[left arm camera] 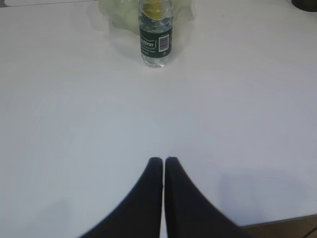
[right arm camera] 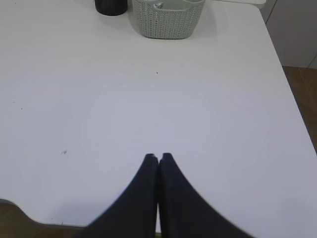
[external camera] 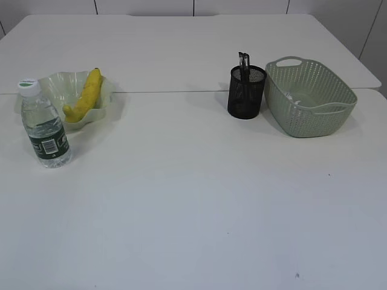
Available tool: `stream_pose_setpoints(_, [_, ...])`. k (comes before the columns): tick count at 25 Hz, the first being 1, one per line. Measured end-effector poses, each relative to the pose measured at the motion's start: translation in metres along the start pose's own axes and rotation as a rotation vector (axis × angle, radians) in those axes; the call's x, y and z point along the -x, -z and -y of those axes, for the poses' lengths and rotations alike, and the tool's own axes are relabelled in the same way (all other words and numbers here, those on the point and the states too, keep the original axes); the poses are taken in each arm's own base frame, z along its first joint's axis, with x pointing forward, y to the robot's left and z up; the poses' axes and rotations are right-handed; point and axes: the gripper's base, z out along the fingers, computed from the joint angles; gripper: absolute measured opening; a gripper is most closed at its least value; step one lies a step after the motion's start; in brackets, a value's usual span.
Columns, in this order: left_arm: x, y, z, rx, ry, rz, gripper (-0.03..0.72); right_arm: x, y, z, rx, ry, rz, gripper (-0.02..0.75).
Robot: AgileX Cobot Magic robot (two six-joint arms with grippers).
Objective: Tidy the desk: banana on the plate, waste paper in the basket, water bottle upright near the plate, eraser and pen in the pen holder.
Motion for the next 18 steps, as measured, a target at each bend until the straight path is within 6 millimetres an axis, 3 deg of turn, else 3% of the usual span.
stream_pose_setpoints(18, [0.0000,0.0000,0.0000,0.000,0.001,0.000,-0.024,0.0000,0.0000,0.0000,0.000,0.000,0.000,-0.011])
